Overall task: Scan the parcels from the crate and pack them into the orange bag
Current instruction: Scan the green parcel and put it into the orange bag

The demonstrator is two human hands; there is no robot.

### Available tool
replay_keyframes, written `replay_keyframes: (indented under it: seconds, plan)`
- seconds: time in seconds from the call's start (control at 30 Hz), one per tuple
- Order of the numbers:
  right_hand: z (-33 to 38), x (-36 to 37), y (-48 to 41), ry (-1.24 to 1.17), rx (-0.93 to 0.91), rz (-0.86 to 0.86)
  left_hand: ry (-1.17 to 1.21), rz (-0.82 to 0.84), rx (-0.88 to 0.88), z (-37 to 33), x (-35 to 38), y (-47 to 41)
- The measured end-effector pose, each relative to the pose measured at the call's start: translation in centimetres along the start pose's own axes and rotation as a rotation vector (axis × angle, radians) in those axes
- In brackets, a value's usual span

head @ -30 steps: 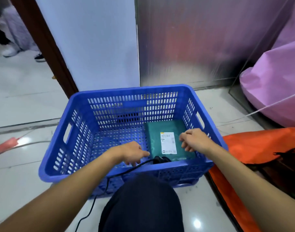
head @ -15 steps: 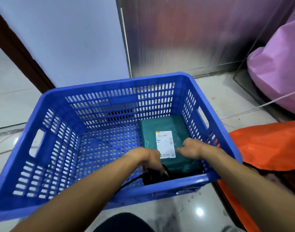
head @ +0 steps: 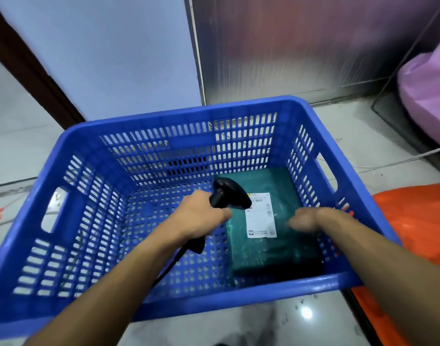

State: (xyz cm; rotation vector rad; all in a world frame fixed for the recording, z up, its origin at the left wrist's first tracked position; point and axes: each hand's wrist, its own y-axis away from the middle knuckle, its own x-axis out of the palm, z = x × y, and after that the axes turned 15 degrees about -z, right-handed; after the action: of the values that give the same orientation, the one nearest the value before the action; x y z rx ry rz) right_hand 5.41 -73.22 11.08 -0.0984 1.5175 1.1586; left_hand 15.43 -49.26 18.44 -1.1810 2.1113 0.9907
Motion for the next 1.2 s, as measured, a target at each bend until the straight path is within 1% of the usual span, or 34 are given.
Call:
replay_keyframes:
  seconds: [0.1,0.17,0.23,0.33,0.43,0.53,0.63,0.83,1.2]
  plan:
    - [-0.2,-0.3,-0.4,-0.063,0.01,-0.014,0.219,0.008,-0.044,0.5,-0.3,0.6]
    - [-0.3,0.0,-0.9,-0.126,0.045,-0.008,0.279,0.036,-0.024,0.9,-0.2,0.8]
    - [-0.6,0.3,-1.3,-0.161,0.088,0.023,0.272,0.007,0.022,1.4,-0.1,0.6]
    - [-1.1,1.2,-2.8,-0.241,0.179,0.063,0.256,-0.093,0.069,2.6,-0.2,-0.6]
    - [-1.1,1.8,-3.8,-0.212,0.179,0.117,0.304,-0.143,0.092,3.2,-0.6,-1.2]
    - [-0.9,2.1,-4.5,-0.117,0.147,0.118,0.306,-0.147,0.135,2.8,-0.5,-1.1]
    - [-1.0,2.0,-4.9,-0.084,0.157,0.129,0.271,-0.143,0.133,2.5,-0.2,-1.0]
    - [-1.0,2.2,-4.1,-0.132,0.165,0.151,0.263,-0.172,0.083,2.3,-0.7,-0.6]
    - [-0.3,1.6,-3.0,-0.144,0.227,0.213,0.279,-0.139,0.095,2.3,-1.2,-0.3]
